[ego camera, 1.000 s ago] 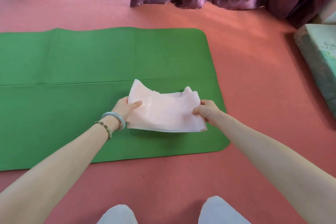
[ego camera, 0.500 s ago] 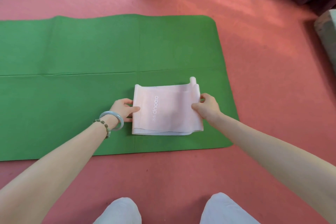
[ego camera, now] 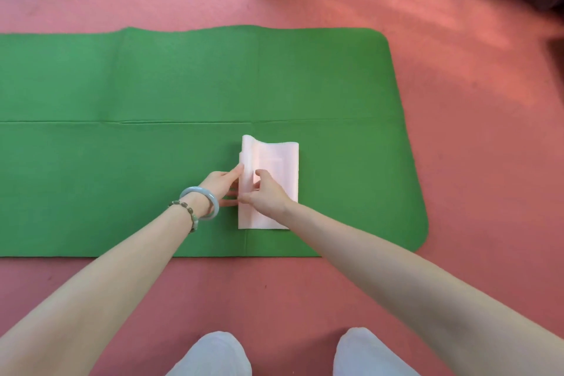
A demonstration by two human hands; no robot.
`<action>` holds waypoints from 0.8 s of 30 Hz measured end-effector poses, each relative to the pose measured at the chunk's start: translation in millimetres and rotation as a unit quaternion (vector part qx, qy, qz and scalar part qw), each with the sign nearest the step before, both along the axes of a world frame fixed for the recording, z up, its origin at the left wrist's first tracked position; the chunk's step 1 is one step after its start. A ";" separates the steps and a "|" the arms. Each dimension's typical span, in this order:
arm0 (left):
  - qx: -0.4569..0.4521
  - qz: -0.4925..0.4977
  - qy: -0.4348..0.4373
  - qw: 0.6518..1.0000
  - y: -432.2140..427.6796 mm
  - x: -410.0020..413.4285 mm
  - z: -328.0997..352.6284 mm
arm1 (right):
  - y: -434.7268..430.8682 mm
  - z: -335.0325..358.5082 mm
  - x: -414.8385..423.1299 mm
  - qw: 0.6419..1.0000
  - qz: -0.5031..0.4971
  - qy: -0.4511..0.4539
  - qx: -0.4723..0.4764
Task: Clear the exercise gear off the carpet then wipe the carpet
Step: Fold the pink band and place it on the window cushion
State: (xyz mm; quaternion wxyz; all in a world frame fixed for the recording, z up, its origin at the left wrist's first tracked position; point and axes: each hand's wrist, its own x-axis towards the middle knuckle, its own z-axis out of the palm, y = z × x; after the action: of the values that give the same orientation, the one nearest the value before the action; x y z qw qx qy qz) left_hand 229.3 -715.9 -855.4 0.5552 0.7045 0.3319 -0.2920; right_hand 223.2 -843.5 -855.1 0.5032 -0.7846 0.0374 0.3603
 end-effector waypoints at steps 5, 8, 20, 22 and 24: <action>0.000 -0.015 -0.016 1.000 2.4 -3.0 -6.8 | -24.7 -2.9 4.7 0.998 -0.024 -0.057 -0.012; -0.002 -0.002 -0.010 1.000 4.3 -2.0 -10.5 | -59.7 -6.8 18.9 0.982 -0.108 -0.129 -0.087; -0.072 0.080 0.021 0.994 -18.3 1.2 -5.8 | -70.8 -16.7 22.3 0.958 -0.247 0.137 0.046; -0.063 0.065 0.023 0.996 -20.6 0.9 -4.3 | -65.6 -18.2 21.8 0.969 -0.210 0.129 0.023; -0.067 0.056 0.015 0.996 -24.7 0.2 -2.9 | -64.0 -19.9 19.2 0.984 -0.146 0.092 -0.032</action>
State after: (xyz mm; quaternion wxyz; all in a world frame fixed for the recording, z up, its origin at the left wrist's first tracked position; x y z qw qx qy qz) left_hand 229.5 -740.5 -858.3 0.6115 0.6415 0.3589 -0.2928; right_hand 242.4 -907.6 -875.0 0.5189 -0.7500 0.2093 0.3527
